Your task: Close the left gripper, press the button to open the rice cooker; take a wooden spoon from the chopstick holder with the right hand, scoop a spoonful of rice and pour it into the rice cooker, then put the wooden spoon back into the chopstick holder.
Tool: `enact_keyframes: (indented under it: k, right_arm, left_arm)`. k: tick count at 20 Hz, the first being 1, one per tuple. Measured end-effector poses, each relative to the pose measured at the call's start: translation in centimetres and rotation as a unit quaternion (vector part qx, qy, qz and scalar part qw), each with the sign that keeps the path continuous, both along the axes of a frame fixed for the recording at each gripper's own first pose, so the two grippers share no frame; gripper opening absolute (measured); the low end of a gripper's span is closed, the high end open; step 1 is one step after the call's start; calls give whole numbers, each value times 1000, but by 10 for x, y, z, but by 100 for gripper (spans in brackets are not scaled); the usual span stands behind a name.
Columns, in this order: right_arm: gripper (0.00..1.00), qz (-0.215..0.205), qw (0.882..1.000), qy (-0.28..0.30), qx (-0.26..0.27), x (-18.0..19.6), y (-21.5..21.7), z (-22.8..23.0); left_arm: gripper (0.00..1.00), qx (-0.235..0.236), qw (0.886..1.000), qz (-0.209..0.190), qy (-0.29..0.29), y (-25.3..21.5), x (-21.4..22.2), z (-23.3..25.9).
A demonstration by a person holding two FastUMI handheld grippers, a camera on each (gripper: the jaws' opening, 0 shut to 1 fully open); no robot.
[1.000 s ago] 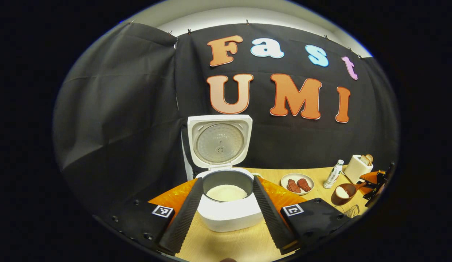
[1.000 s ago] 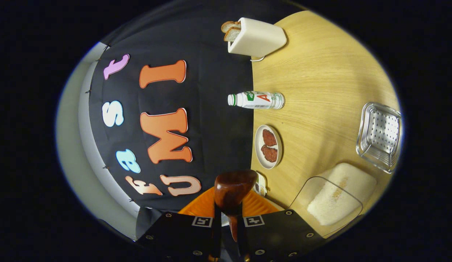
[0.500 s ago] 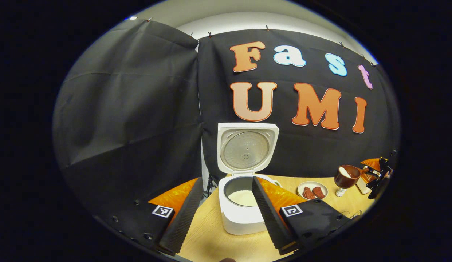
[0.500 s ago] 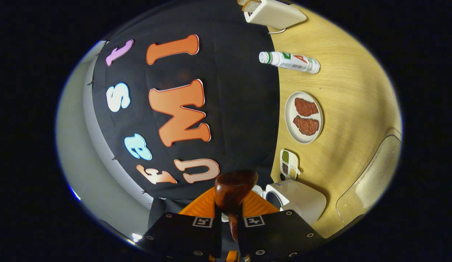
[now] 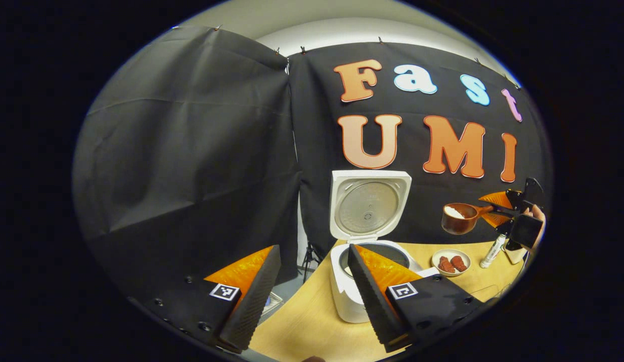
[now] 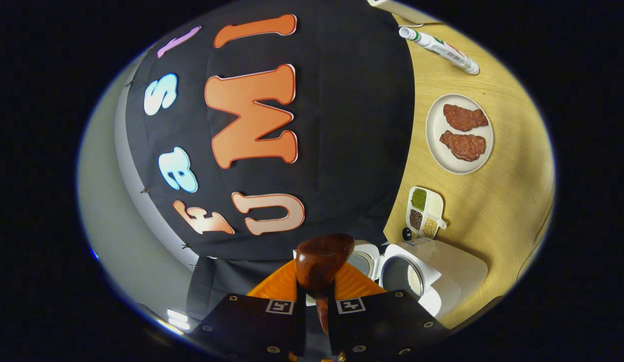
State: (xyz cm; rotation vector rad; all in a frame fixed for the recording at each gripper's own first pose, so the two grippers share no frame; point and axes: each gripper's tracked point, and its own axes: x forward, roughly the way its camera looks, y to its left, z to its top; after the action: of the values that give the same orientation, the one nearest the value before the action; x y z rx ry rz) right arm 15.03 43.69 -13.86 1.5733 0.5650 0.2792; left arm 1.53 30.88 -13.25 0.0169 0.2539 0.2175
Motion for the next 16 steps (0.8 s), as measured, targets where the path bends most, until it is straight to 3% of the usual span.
enact_keyframes:
  k: [3,9,16]
  right_arm:
    - [16,10,998,-10,-56,17,26,1]
    - [16,22,981,-38,-187,51,59,-8]
    - [17,39,930,-106,-348,72,89,-4]
  left_arm:
    - [92,1,1000,12,2,20,-10,-4]
    - [89,-14,999,42,25,55,-23,-27]
    - [89,-32,996,64,44,79,-32,-46]
